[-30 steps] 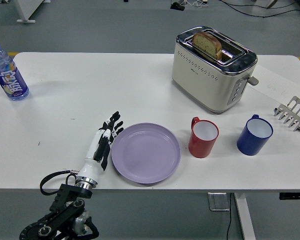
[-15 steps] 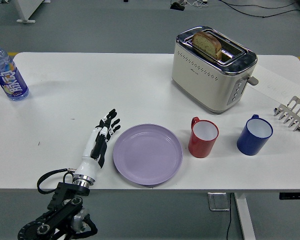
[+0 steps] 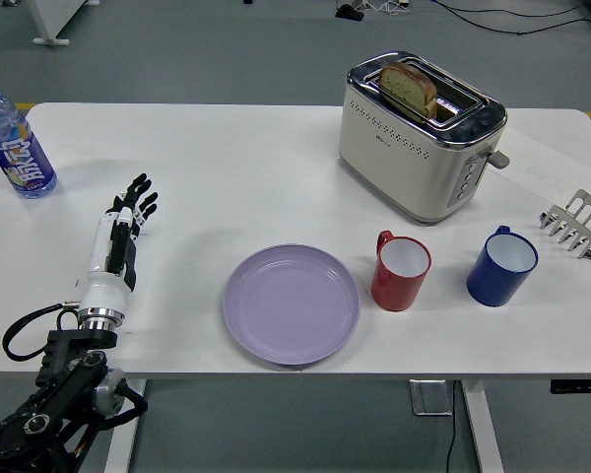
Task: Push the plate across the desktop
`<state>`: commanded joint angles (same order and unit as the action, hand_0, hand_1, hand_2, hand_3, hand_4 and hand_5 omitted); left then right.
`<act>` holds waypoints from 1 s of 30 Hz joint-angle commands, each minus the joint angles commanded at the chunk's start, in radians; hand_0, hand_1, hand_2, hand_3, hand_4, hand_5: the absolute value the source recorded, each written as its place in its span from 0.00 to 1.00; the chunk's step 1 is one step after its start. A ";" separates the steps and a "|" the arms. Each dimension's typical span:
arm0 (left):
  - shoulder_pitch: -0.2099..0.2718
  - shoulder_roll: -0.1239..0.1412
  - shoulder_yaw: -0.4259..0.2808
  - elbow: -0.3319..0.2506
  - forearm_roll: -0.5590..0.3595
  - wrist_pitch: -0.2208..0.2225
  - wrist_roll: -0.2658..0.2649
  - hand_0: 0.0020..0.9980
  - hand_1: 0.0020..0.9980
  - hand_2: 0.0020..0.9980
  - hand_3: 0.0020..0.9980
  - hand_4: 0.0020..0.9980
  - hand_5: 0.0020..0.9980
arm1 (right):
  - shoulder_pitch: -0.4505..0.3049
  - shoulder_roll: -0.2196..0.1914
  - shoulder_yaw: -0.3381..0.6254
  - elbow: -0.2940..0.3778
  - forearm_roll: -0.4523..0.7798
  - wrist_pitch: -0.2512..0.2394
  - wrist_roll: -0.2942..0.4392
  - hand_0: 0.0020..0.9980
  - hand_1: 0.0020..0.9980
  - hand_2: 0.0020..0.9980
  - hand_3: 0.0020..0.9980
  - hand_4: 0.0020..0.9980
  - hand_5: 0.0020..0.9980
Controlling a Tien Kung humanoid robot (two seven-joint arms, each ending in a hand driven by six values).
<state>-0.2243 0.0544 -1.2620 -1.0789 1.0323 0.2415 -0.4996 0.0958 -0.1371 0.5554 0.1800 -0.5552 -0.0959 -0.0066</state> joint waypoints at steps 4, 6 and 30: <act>0.005 0.030 -0.078 -0.009 0.021 -0.037 0.026 0.81 0.85 0.89 0.79 0.49 1.00 | -0.002 0.000 0.003 0.000 -0.004 0.000 -0.001 0.66 0.65 0.72 0.68 0.28 0.28; 0.010 0.032 -0.125 -0.013 0.034 -0.060 0.035 0.81 0.85 0.89 0.79 0.49 1.00 | -0.003 0.000 0.005 0.000 -0.006 0.000 -0.001 0.66 0.65 0.72 0.68 0.28 0.28; 0.046 0.053 -0.458 -0.044 0.106 -0.447 0.382 0.79 0.83 0.83 0.77 0.51 1.00 | -0.001 0.001 0.019 0.000 -0.013 0.001 0.000 0.66 0.64 0.72 0.68 0.28 0.28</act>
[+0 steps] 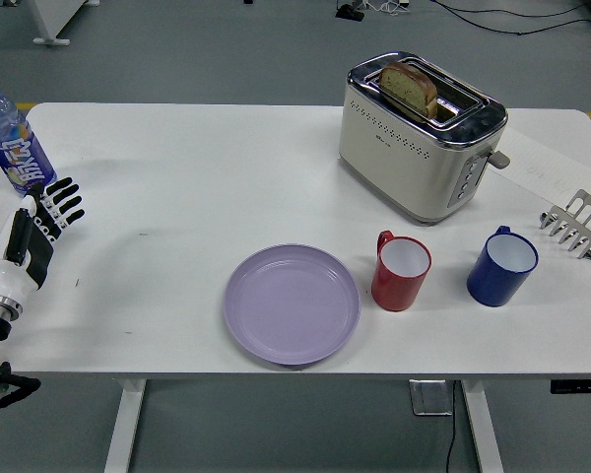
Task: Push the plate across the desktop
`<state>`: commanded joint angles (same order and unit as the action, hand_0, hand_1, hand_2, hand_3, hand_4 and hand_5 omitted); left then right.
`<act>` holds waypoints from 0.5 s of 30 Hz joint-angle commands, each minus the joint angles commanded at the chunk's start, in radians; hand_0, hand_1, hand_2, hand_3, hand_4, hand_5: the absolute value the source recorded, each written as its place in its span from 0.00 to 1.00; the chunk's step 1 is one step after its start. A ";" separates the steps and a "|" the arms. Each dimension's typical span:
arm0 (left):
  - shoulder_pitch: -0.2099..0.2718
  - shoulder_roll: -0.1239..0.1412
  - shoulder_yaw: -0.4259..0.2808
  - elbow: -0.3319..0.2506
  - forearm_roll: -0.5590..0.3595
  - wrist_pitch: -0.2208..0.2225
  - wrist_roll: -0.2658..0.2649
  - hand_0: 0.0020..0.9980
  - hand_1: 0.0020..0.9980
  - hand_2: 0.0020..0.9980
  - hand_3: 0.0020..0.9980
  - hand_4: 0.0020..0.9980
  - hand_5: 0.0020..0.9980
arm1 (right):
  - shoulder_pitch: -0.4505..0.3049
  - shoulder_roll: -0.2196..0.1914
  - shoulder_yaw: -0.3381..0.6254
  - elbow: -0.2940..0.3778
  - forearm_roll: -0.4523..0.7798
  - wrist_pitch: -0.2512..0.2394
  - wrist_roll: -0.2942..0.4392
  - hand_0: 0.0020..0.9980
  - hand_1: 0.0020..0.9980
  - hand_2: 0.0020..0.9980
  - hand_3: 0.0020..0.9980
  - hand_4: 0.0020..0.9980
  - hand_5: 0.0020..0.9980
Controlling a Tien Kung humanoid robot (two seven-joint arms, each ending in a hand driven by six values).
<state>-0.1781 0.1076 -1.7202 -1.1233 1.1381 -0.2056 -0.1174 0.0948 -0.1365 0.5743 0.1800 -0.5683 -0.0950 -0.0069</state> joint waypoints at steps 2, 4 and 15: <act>-0.002 0.001 -0.004 -0.002 0.001 -0.011 0.015 0.79 0.83 0.83 0.77 0.51 1.00 | 0.000 0.000 0.002 0.000 -0.002 0.000 0.000 0.66 0.64 0.72 0.68 0.28 0.28; -0.003 0.000 -0.006 -0.002 -0.002 -0.015 0.019 0.79 0.83 0.83 0.77 0.52 1.00 | 0.001 0.000 0.004 0.000 -0.003 0.000 -0.001 0.66 0.64 0.72 0.68 0.28 0.28; -0.006 -0.008 -0.011 0.001 -0.014 -0.005 0.024 0.79 0.83 0.83 0.76 0.53 1.00 | 0.005 0.000 0.012 0.000 -0.012 0.001 -0.001 0.66 0.64 0.72 0.68 0.28 0.28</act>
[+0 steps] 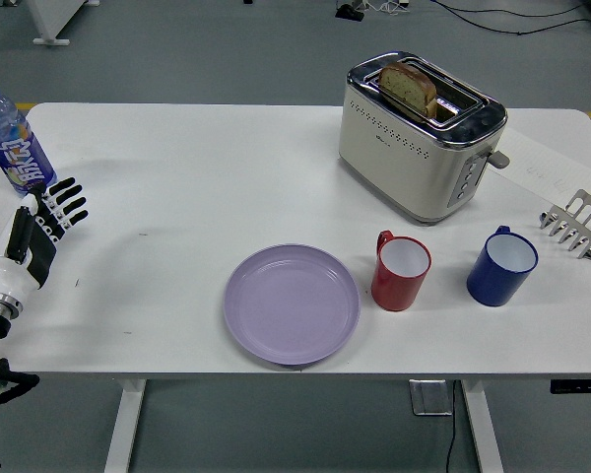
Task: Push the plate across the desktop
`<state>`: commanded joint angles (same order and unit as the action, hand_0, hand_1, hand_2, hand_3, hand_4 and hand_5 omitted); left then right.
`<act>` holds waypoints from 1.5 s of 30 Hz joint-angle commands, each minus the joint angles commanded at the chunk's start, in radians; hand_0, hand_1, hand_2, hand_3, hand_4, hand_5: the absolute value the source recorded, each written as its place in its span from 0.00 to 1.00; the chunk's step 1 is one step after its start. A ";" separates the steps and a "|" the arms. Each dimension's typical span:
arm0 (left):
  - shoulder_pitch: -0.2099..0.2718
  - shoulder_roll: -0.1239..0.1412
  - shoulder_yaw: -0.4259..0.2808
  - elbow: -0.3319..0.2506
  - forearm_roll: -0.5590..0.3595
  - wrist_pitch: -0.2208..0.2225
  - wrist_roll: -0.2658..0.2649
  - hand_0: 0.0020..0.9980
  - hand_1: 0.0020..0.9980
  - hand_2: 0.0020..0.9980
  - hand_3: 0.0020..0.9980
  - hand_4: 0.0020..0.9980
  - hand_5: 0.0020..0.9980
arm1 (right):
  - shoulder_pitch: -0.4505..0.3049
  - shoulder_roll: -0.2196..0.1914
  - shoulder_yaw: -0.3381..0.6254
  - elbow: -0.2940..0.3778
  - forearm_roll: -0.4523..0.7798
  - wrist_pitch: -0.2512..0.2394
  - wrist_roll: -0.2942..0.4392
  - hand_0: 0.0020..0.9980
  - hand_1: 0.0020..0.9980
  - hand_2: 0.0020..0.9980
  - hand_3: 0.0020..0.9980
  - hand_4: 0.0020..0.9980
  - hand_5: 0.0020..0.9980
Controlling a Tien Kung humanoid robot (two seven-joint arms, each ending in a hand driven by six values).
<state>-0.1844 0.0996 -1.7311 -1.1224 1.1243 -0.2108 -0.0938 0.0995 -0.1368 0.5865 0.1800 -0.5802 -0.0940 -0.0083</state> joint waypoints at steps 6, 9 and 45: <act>0.000 0.000 0.000 0.002 0.001 0.010 0.008 0.79 0.83 0.83 0.76 0.54 1.00 | 0.001 -0.001 0.005 0.000 -0.004 0.000 0.001 0.66 0.64 0.72 0.68 0.28 0.28; 0.000 -0.001 0.001 0.004 0.000 0.016 0.010 0.79 0.83 0.83 0.76 0.54 1.00 | 0.001 -0.001 0.008 0.000 -0.006 0.000 0.000 0.66 0.64 0.72 0.68 0.28 0.28; 0.014 -0.002 0.011 0.013 0.001 0.046 0.020 0.79 0.83 0.82 0.75 0.54 1.00 | -0.007 0.000 0.022 0.000 -0.020 0.000 -0.005 0.66 0.65 0.72 0.68 0.28 0.29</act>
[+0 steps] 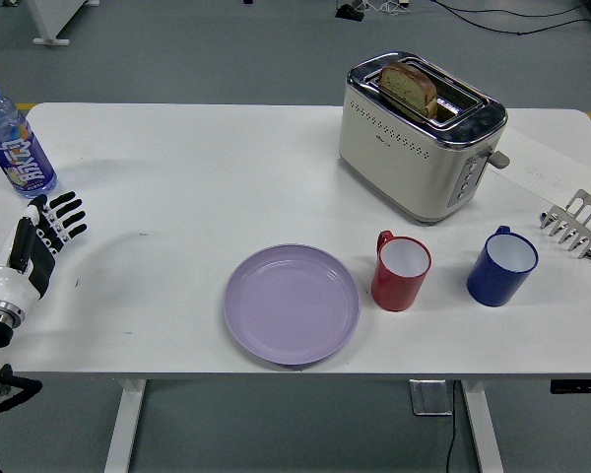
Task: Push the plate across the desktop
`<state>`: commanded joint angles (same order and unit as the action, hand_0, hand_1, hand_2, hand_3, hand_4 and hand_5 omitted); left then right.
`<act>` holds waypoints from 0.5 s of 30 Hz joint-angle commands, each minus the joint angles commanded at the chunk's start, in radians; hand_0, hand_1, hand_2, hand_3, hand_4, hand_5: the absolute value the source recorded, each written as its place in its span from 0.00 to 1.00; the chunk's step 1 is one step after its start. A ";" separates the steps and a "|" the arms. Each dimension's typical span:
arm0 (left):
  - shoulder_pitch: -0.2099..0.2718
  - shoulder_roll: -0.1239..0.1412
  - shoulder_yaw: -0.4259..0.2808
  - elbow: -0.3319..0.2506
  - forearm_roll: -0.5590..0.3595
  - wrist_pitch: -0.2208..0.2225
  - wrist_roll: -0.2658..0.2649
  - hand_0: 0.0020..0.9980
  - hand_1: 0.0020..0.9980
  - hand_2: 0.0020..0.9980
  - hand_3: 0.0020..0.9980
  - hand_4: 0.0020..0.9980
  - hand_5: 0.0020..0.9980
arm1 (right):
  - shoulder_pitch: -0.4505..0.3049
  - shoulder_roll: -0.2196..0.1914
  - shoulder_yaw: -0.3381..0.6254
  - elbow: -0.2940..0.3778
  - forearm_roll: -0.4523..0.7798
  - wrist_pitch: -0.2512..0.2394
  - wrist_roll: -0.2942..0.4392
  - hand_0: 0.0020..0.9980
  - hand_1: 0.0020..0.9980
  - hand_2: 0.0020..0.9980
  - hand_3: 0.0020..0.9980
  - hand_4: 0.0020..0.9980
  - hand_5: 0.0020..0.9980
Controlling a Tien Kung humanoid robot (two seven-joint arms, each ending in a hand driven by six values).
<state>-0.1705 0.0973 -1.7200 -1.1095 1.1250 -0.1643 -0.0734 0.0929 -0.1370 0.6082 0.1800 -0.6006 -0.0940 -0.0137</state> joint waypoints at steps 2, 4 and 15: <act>0.000 -0.001 -0.001 0.000 0.000 0.000 0.000 0.79 0.83 0.82 0.75 0.54 1.00 | 0.000 0.000 0.000 0.000 -0.001 0.000 0.000 0.66 0.65 0.72 0.68 0.28 0.29; 0.000 -0.001 -0.002 0.001 0.000 0.000 0.000 0.79 0.83 0.82 0.75 0.54 1.00 | 0.001 0.000 0.000 0.000 -0.001 0.001 0.000 0.66 0.65 0.72 0.68 0.28 0.29; -0.004 -0.001 -0.004 0.003 -0.005 0.006 0.000 0.79 0.82 0.81 0.75 0.54 1.00 | 0.006 0.000 -0.002 0.000 0.002 0.000 -0.001 0.66 0.64 0.72 0.68 0.28 0.29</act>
<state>-0.1744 0.0963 -1.7242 -1.1063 1.1204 -0.1587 -0.0734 0.0987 -0.1367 0.6066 0.1800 -0.5981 -0.0939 -0.0145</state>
